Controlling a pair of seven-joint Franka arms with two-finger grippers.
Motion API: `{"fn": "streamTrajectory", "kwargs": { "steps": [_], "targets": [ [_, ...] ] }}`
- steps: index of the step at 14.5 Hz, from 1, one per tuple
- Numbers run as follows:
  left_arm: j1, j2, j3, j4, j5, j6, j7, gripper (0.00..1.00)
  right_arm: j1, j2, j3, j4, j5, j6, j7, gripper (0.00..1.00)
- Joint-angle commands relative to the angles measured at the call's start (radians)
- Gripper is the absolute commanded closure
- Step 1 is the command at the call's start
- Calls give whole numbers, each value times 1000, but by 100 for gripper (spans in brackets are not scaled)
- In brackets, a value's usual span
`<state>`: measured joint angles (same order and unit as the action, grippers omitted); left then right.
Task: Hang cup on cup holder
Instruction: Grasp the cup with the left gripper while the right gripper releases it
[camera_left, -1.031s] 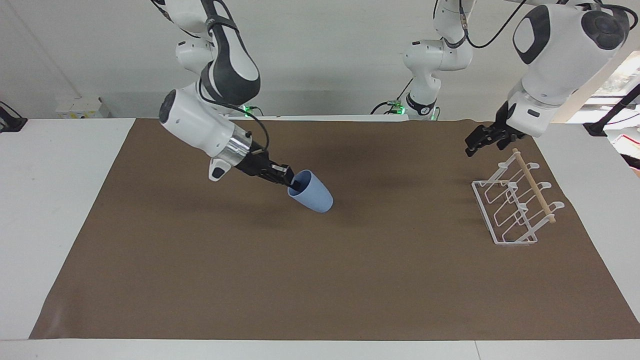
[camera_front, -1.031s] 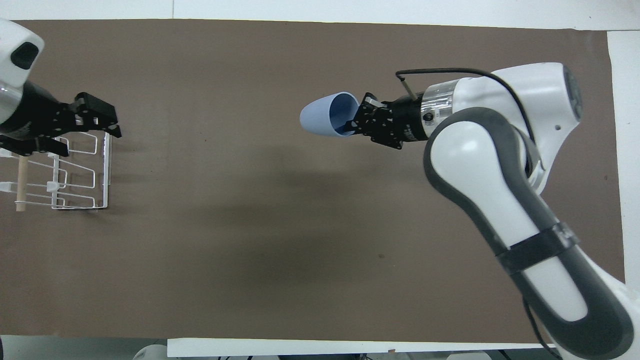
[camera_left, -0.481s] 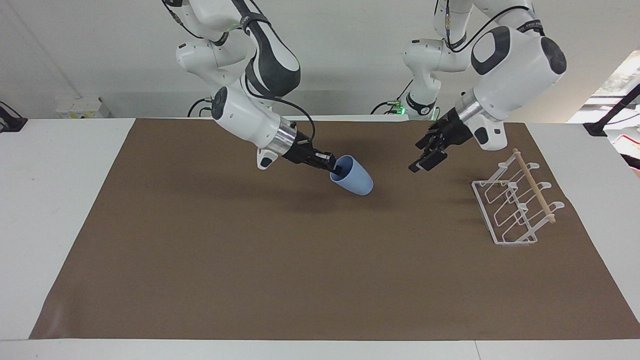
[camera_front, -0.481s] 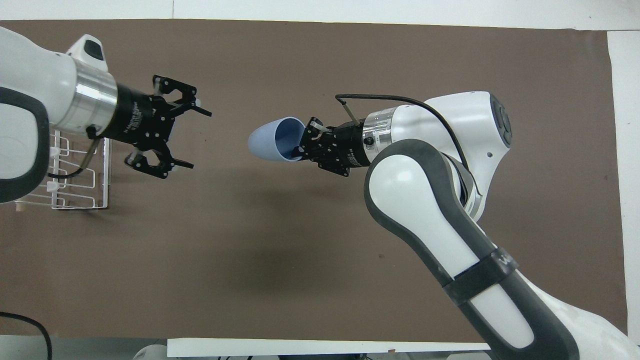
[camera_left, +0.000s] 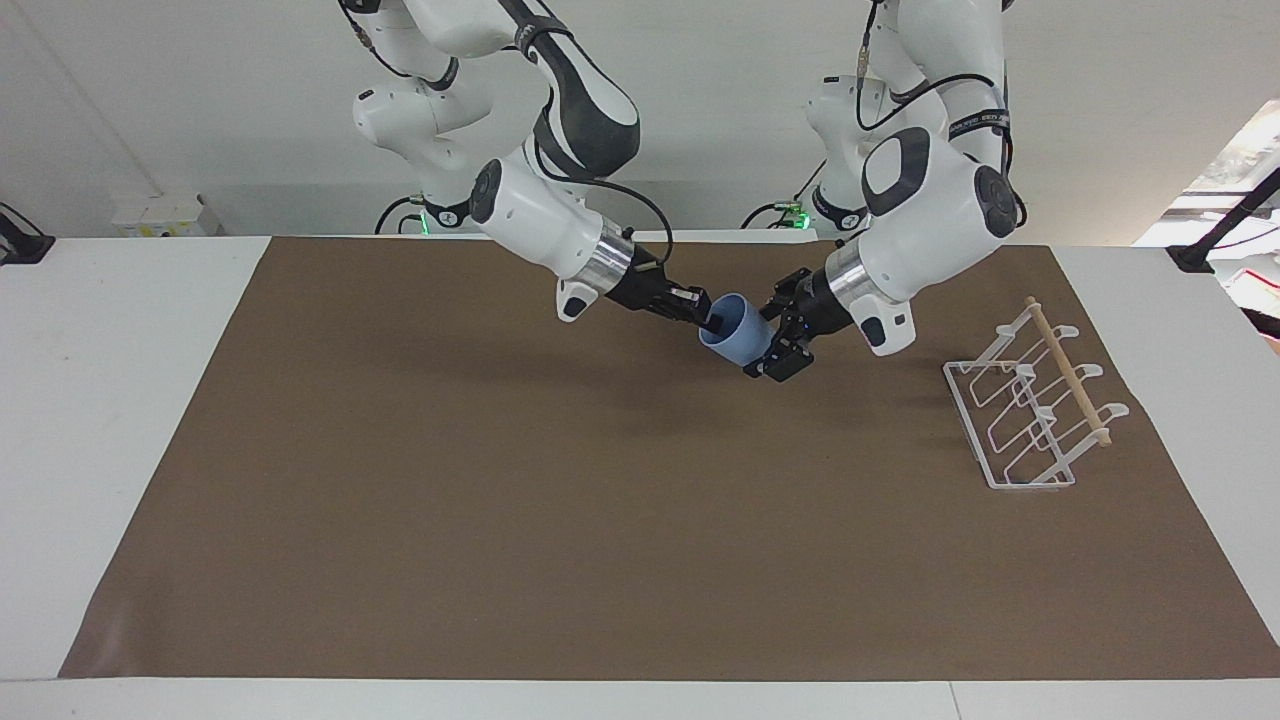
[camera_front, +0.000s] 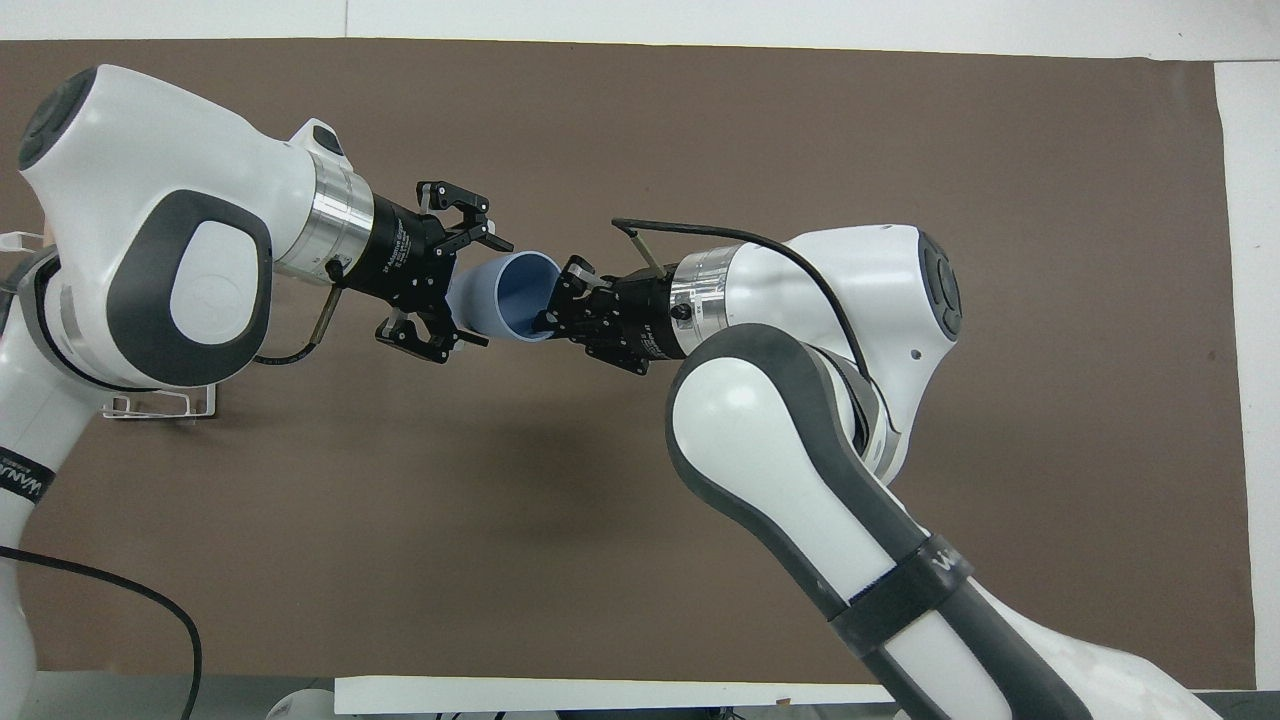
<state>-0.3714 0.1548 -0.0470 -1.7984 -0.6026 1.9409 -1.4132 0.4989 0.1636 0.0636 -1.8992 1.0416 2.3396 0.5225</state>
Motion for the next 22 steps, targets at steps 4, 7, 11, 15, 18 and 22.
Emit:
{"fn": "streamTrajectory", "kwargs": {
  "steps": [4,7,11,15,18,22],
  "targets": [
    [-15,-12,16,-38,-5,26,-35,71,-5,-7,-2,-6,23,11,4,100],
    [-41,-12,12,-36,26,59,-35,100,-6,-6,-2,-1,25,12,5,100],
    [-24,-11,16,-24,-26,33,-49,100,-14,-4,-2,3,23,9,5,77],
    [-21,3,28,-7,1,39,-133,100,-29,-1,-5,25,6,6,-15,0],
    [-15,6,45,-1,212,30,-206,100,-143,-27,-10,43,-137,-109,-68,0],
    [-99,6,45,30,734,-109,-338,100,-278,-127,-11,57,-516,-250,-88,0]
  ]
}}
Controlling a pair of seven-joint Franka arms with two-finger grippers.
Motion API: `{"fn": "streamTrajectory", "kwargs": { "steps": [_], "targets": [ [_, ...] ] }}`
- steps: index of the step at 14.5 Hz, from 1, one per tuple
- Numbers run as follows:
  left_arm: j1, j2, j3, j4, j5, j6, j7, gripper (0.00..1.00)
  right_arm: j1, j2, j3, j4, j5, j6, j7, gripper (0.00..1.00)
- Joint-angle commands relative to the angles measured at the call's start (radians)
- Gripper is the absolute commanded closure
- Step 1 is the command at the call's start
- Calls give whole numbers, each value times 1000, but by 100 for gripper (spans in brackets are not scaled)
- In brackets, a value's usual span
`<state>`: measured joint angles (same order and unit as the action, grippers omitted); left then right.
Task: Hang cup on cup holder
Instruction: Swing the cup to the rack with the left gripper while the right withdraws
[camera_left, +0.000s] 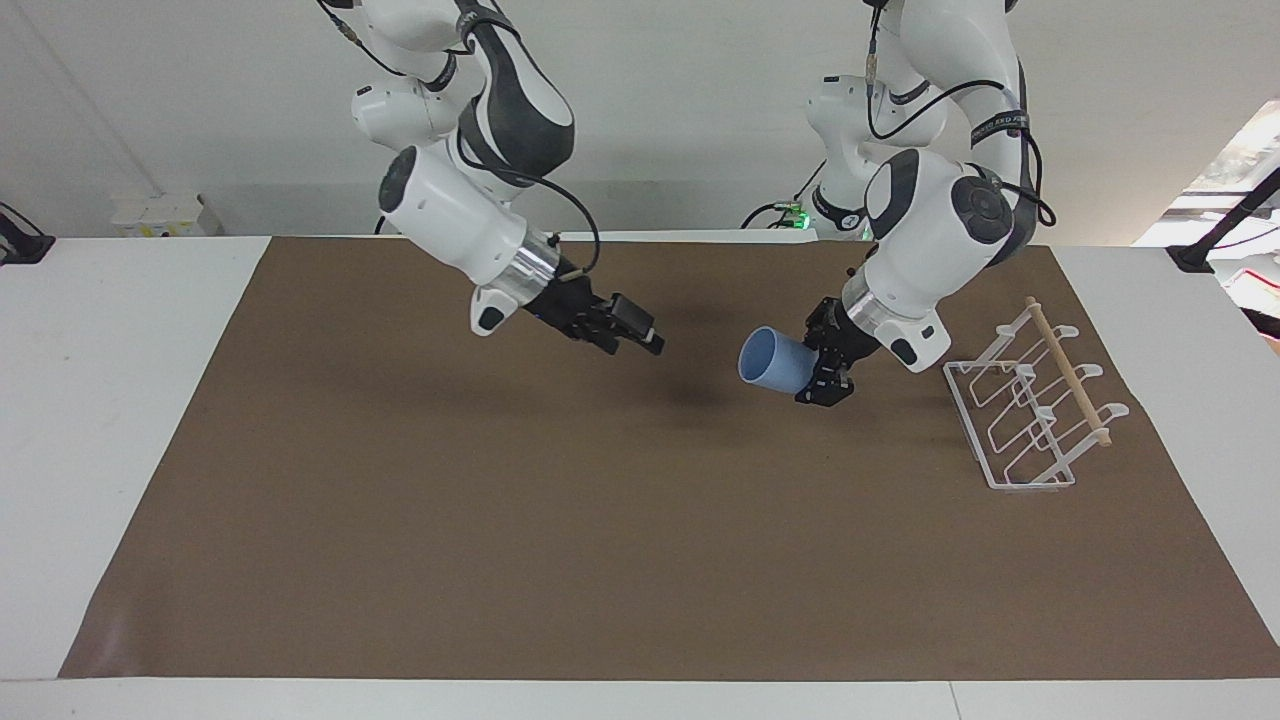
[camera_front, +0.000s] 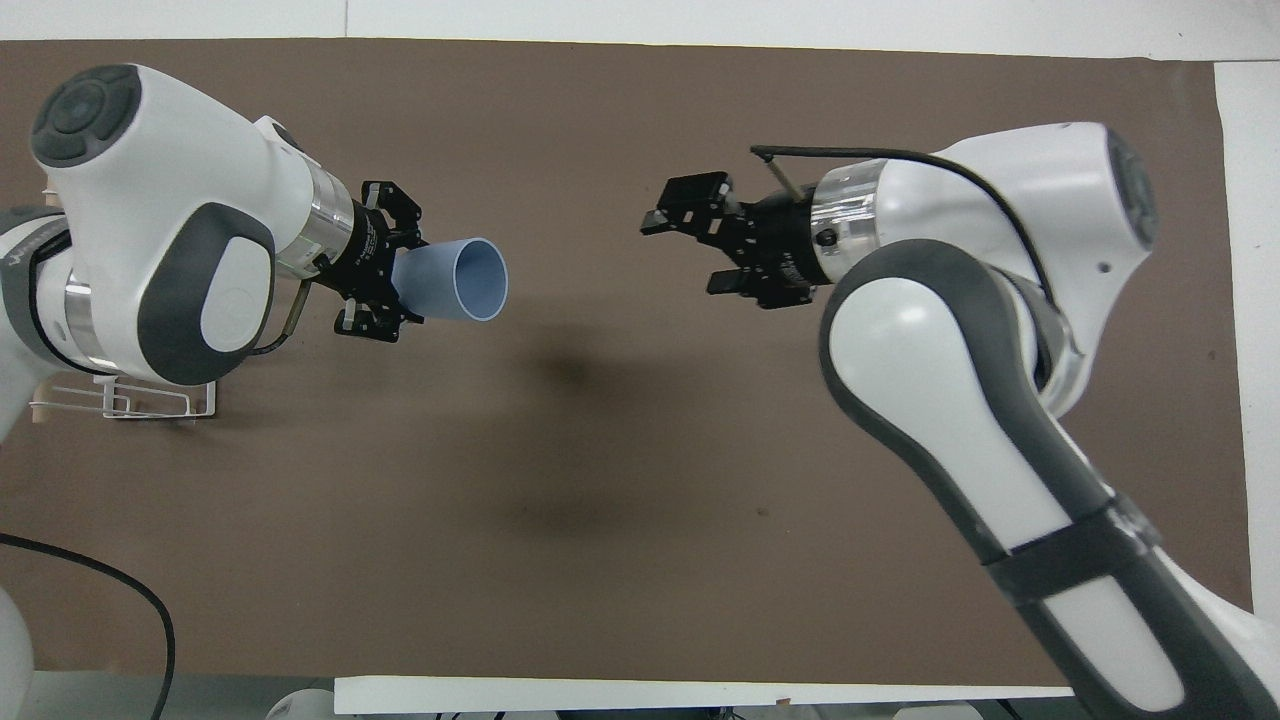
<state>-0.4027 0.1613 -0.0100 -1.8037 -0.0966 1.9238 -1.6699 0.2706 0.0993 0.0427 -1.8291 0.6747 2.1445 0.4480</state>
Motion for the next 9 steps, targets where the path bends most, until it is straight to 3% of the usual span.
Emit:
{"fn": "streamTrajectory", "kwargs": {
  "steps": [1,4,9],
  "targets": [
    [-93,-2,8,41,394,-136,-121,100,-86,-81,9,-13,-259,-102,-25,0],
    [-128,1,8,29,810,-268,-149,100,-169,-137,9,11,-632,-262,-156,0],
    [-116,140,8,15,1435,-506,-223,100,-270,-133,-9,256,-783,-613,-400,0]
  ]
}}
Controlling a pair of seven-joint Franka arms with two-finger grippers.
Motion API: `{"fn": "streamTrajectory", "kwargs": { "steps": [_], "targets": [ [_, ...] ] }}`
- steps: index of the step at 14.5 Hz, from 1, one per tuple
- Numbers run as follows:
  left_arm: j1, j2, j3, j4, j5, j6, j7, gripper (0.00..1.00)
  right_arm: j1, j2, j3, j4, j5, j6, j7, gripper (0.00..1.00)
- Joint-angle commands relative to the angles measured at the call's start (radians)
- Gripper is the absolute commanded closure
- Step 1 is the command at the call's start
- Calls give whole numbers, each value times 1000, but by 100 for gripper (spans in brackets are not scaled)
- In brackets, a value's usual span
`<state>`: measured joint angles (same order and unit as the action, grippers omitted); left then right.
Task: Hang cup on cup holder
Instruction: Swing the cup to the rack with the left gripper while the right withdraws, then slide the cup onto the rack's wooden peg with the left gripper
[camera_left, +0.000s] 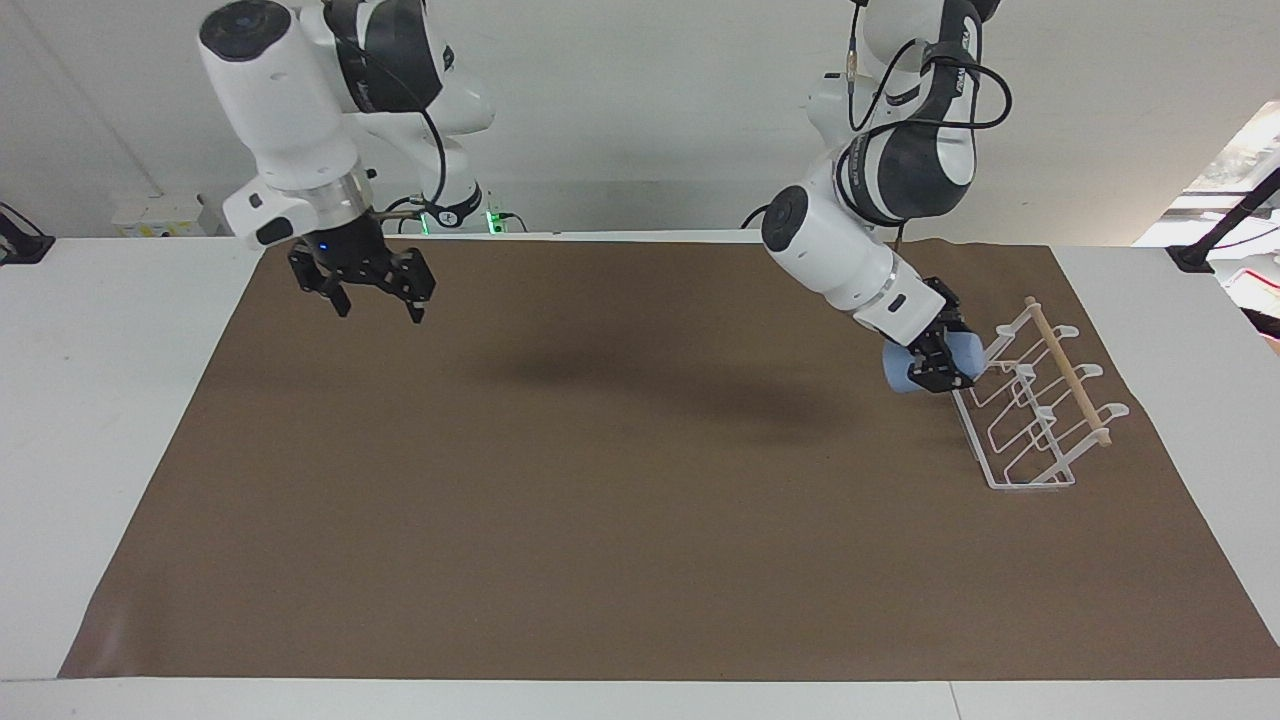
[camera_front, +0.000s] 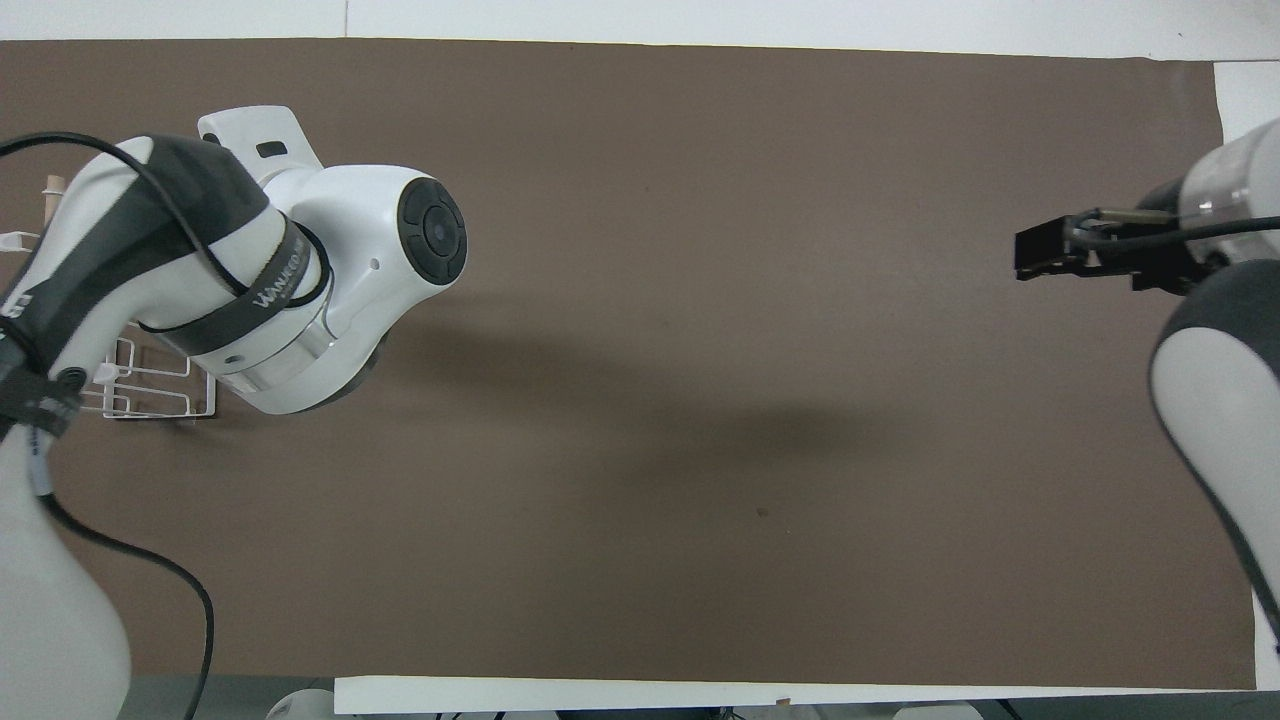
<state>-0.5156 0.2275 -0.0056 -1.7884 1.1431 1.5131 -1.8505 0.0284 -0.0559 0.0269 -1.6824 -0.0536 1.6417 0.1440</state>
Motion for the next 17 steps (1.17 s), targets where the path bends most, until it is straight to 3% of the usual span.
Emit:
{"fn": "streamTrajectory", "kwargs": {
  "steps": [1,4,7,17],
  "targets": [
    [2,108,4,9,286,-125,-79,100,-36,24,7,134,-63,-147,-130,0],
    [19,176,4,15,478,-249,-134,100,-71,27,7,141,-87,-195,-211,0],
    [38,209,4,-15,564,-319,-226,100,-88,28,8,141,-72,-223,-241,0],
    [131,334,-4,-57,529,-311,-469,99,-114,18,8,124,-20,-258,-235,0]
  ]
}}
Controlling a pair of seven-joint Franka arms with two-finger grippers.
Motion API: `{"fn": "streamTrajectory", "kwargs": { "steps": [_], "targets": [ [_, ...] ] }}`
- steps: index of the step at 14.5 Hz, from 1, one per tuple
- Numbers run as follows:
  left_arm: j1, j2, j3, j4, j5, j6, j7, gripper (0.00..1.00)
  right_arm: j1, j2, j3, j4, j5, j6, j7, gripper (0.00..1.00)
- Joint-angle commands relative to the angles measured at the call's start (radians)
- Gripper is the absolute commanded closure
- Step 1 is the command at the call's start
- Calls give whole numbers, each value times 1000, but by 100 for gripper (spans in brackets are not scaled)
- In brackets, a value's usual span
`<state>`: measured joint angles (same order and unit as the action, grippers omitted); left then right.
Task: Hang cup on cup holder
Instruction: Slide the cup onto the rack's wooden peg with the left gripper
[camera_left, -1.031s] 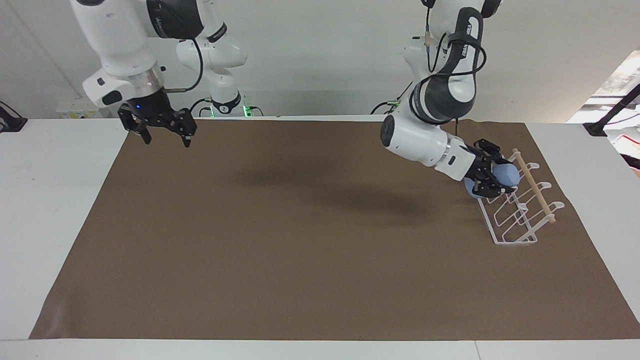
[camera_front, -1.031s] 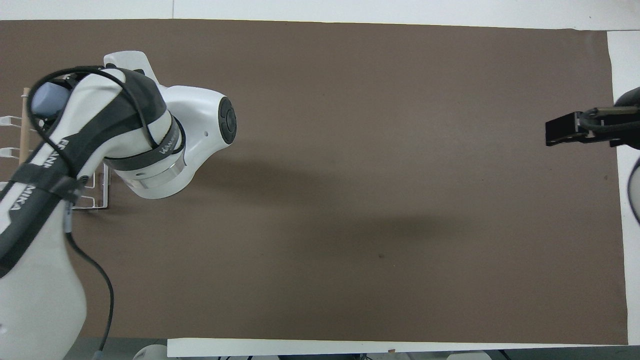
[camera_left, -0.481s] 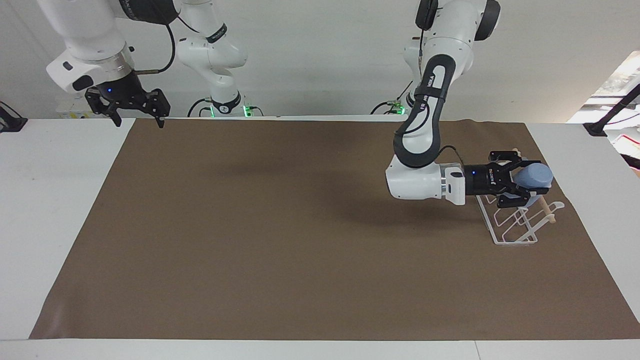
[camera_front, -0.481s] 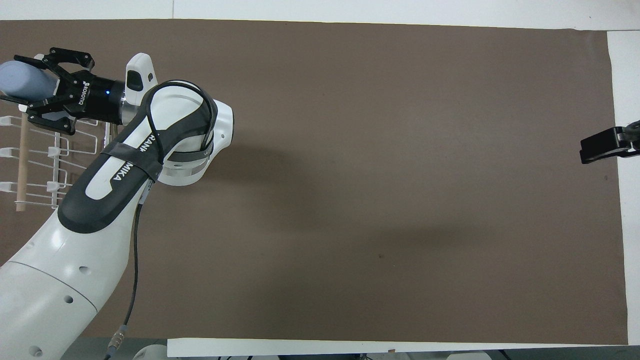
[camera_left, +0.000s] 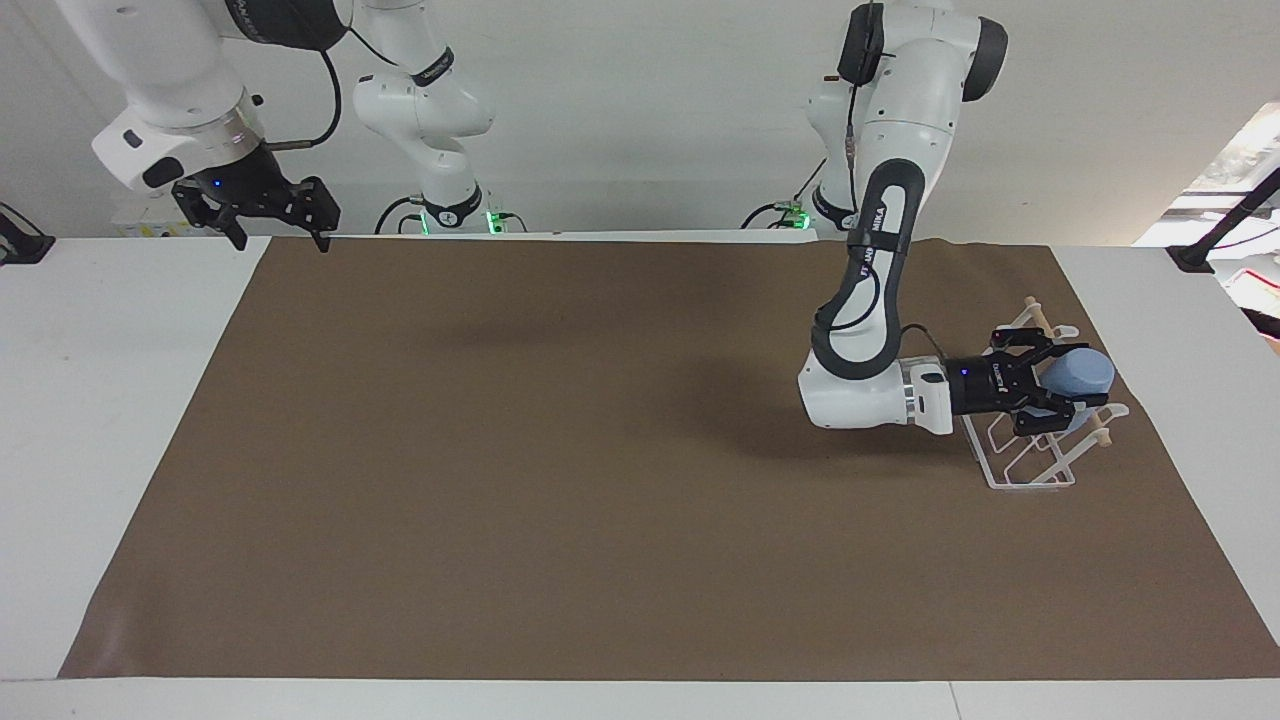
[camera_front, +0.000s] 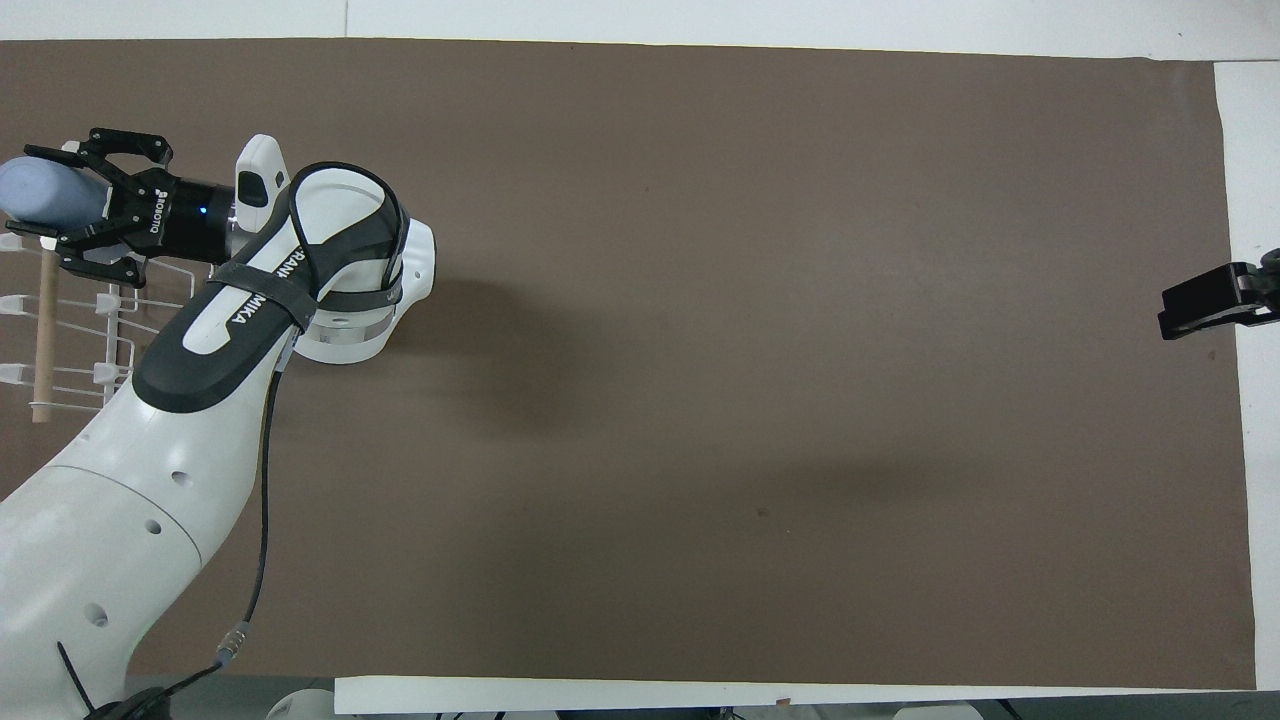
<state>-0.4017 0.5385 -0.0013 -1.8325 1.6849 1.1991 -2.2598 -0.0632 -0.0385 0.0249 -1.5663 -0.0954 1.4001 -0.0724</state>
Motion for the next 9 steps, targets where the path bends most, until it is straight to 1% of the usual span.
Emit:
{"fn": "streamTrajectory", "kwargs": {
  "steps": [1,4,5,6,7,8,9],
  "targets": [
    [14,31,-8,-10,-42,17,-72,99,-21,-1,12,3,22,-16,-20,0],
    [7,38,-9,-11,-92,43,-124,98,-15,-3,12,0,22,-16,-21,0],
    [3,41,-8,-10,-124,80,-139,91,-15,-3,12,0,22,-16,-21,0],
    [6,41,-8,1,-173,105,-135,58,-15,-3,12,0,22,-16,-21,0],
    [9,41,-6,7,-201,134,-133,1,-15,-3,12,0,22,-16,-21,0],
    [9,37,-6,7,-205,152,-133,1,-15,-3,12,0,22,-16,-20,0],
    [9,15,-9,10,-212,166,-135,1,-15,-3,12,0,22,-16,-20,0]
  ]
}}
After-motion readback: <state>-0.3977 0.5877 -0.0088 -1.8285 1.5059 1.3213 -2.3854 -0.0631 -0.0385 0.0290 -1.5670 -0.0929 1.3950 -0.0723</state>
